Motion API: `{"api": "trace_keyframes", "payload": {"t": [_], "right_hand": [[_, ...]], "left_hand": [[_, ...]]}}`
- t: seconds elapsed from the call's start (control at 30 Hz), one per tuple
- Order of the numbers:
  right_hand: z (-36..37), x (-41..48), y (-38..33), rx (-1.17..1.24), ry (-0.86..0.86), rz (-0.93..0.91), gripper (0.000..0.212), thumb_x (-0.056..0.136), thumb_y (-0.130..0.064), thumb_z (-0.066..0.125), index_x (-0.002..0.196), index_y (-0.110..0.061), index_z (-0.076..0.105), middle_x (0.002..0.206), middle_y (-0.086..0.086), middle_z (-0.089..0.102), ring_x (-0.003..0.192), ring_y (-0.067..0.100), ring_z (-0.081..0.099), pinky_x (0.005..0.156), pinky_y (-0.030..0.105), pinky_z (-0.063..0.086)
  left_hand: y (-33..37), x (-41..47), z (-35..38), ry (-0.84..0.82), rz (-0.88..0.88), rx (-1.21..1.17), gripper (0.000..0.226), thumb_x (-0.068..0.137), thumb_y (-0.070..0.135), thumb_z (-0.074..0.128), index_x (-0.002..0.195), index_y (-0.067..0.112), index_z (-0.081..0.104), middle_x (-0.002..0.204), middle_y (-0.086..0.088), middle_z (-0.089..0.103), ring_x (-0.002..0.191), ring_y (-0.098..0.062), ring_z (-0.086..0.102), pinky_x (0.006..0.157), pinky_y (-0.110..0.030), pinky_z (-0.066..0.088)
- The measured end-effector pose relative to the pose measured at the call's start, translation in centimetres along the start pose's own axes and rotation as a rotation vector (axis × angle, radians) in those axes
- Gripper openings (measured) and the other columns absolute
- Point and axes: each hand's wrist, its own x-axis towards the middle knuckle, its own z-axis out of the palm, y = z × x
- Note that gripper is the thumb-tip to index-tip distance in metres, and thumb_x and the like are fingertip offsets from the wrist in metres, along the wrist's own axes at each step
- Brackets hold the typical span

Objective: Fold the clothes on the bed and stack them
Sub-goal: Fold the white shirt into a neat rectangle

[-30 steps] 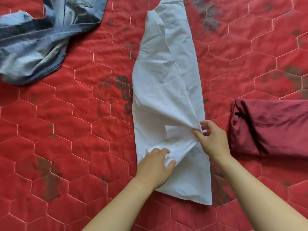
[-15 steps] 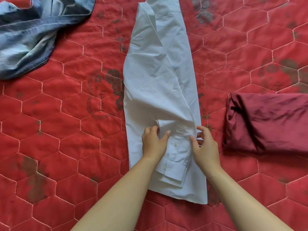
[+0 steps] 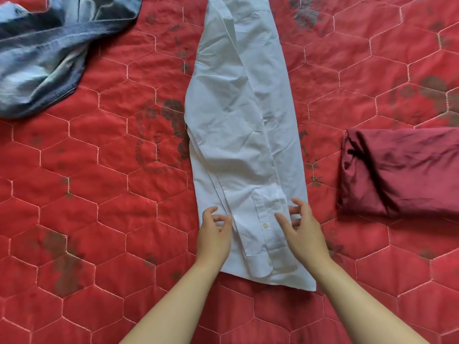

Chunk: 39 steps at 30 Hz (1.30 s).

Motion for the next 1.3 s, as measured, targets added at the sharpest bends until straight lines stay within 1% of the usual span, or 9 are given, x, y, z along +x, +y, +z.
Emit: {"api": "trace_keyframes", "payload": {"t": [0.1,0.23,0.4,0.57,0.8,0.93,1.03,1.2,1.3], "right_hand": [[0.3,-1.0,0.5,-0.072,-0.055,-0.051,0.048,0.082,-0.032,0.067,0.123,-0.031,0.044,0.089,-0.022,0.057,0.071,0.001,0.058,0.066,0.02,0.046],[0.1,-2.5,0.9,-0.087,0.098,-0.074,0.044,0.082,-0.027,0.066,0.121,-0.032,0.047,0.086,-0.018,0.059,0.056,0.005,0.056,0.054,0.016,0.041],[-0.3,-0.1,-0.6,-0.253,0.121,-0.121,0.052,0.083,-0.031,0.067,0.127,-0.014,0.046,0.11,-0.003,0.052,0.096,0.02,0.057,0.076,0.034,0.047],[0.5,9.6,-8.0,-0.214,0.149,-0.31,0.046,0.086,-0.025,0.064,0.124,-0.006,0.048,0.117,0.01,0.051,0.104,0.024,0.052,0.09,0.034,0.041],[2.6,18.6,-14.2,-0.171,0.137,-0.203,0.04,0.09,-0.022,0.054,0.126,-0.009,0.041,0.117,0.014,0.058,0.106,0.034,0.054,0.086,0.039,0.043],[1.6,17.2,-11.9,-0.124,0.346,-0.176,0.032,0.091,-0.018,0.052,0.122,-0.011,0.045,0.109,0.011,0.063,0.097,0.034,0.058,0.069,0.033,0.036],[0.9,15.9,-9.6,-0.146,0.364,-0.151,0.033,0.092,-0.023,0.053,0.121,-0.009,0.048,0.114,0.011,0.061,0.101,0.032,0.058,0.073,0.033,0.037],[1.3,16.7,-10.1,-0.172,0.362,-0.317,0.042,0.089,-0.029,0.058,0.125,-0.01,0.046,0.118,0.005,0.055,0.103,0.02,0.053,0.073,0.023,0.033],[2.1,16.5,-9.7,-0.203,0.292,-0.266,0.049,0.091,-0.029,0.055,0.134,-0.011,0.038,0.135,0.006,0.05,0.116,0.026,0.051,0.082,0.032,0.039]], "left_hand": [[1.1,1.1,0.1,-0.05,0.057,0.005,0.048,0.09,0.032,0.055,0.133,0.023,0.035,0.1,0.017,0.053,0.081,-0.002,0.059,0.06,-0.013,0.04],[2.6,2.1,-0.1,-0.069,0.192,0.129,0.052,0.089,0.03,0.056,0.136,0.025,0.033,0.114,0.01,0.048,0.09,-0.005,0.056,0.071,-0.02,0.044],[4.9,5.4,-2.2,0.084,0.408,0.339,0.05,0.087,0.031,0.058,0.133,0.017,0.042,0.126,-0.002,0.048,0.111,-0.019,0.049,0.092,-0.026,0.037],[9.3,11.0,-4.8,0.264,0.566,0.488,0.045,0.084,0.036,0.059,0.125,0.02,0.05,0.13,-0.003,0.045,0.119,-0.028,0.041,0.094,-0.039,0.034],[12.9,17.3,-6.1,0.245,0.547,0.62,0.056,0.088,0.049,0.047,0.139,0.031,0.035,0.153,0.001,0.018,0.141,-0.024,0.011,0.107,-0.049,0.024],[13.4,19.0,-5.4,0.229,0.636,0.701,0.06,0.088,0.051,0.045,0.143,0.031,0.03,0.156,0.001,0.01,0.143,-0.024,0.004,0.11,-0.05,0.017],[12.7,19.9,-4.4,0.144,0.616,0.82,0.064,0.089,0.055,0.04,0.146,0.037,0.018,0.157,0.004,-0.007,0.143,-0.021,-0.007,0.114,-0.051,0.012],[11.7,21.4,-4.0,0.142,0.594,0.918,0.067,0.087,0.061,0.03,0.146,0.041,0.007,0.156,0.005,-0.016,0.142,-0.022,-0.014,0.111,-0.056,0.009],[11.4,21.6,-4.1,0.135,0.612,0.959,0.069,0.085,0.064,0.026,0.146,0.041,0.002,0.156,0.003,-0.018,0.142,-0.022,-0.016,0.11,-0.056,0.008]]}}
